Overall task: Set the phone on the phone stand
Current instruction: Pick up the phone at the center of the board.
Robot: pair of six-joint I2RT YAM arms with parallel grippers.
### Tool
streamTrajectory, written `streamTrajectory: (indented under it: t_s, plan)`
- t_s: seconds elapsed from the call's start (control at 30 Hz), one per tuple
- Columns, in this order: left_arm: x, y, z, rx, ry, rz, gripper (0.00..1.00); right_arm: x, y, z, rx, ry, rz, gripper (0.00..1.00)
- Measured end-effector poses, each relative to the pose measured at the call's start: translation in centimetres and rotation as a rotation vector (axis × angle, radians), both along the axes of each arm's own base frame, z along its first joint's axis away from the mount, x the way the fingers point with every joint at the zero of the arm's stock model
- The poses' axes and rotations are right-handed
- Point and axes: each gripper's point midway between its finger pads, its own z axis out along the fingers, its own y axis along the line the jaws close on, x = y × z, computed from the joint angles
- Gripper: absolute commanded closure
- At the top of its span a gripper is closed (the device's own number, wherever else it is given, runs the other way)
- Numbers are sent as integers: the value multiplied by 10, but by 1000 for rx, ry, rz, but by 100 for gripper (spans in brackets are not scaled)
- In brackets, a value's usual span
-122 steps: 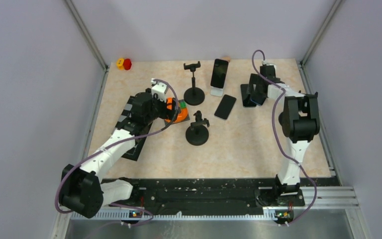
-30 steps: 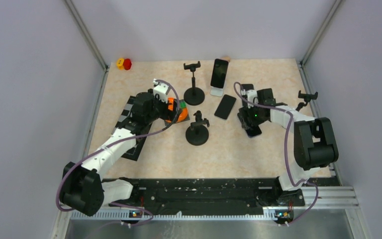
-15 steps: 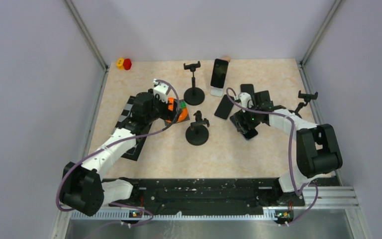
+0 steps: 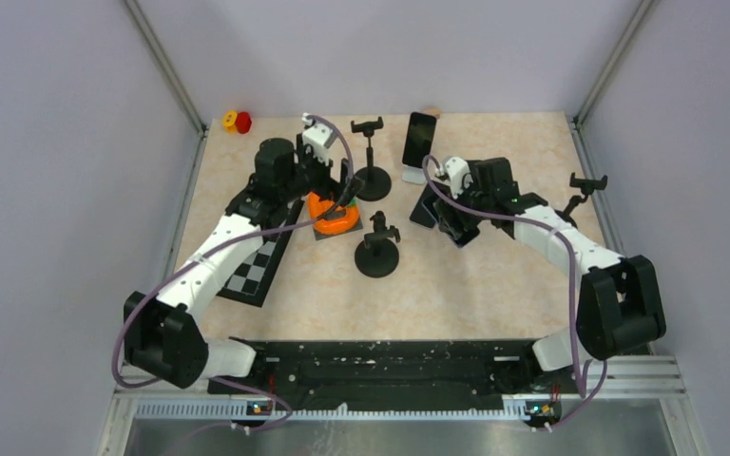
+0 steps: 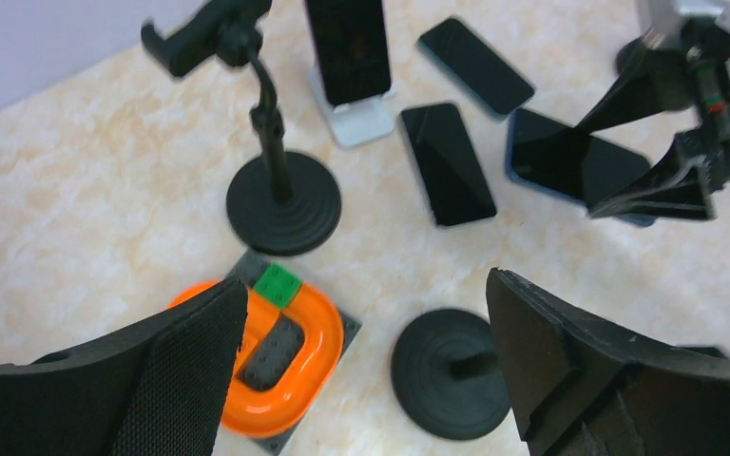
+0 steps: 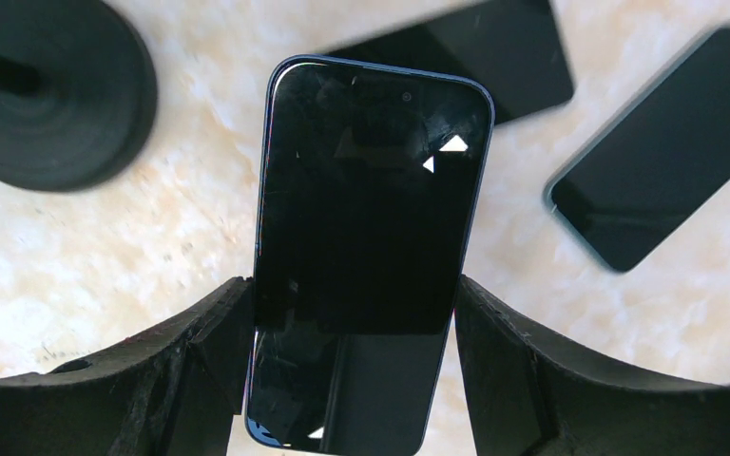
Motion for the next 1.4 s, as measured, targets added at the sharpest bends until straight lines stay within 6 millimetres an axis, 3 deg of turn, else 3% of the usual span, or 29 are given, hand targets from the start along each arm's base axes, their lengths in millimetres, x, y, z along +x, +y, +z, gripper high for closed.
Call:
streamTrajectory:
  t_s: [0.17,0.3,0.47,0.6,0.8,1.07,1.4]
  plan:
    - [13,-27,36,-106,27,-75,1,15,22,45,53,-119,35,72]
    - [23,-53,48,-209,124,-145,1,24,33,71,99,-184,43,73]
    - [30,-87,42,-294,274,-213,1,25,41,87,139,-217,50,73]
    - [23,-116,27,-337,398,-249,1,19,46,98,173,-226,58,73]
    - [20,-143,7,-382,538,-270,4,12,50,121,227,-265,71,73]
    - [11,-165,-10,-423,665,-294,25,9,54,140,273,-310,83,73]
    - [0,-184,-5,-472,709,-352,70,7,54,132,270,-293,84,72]
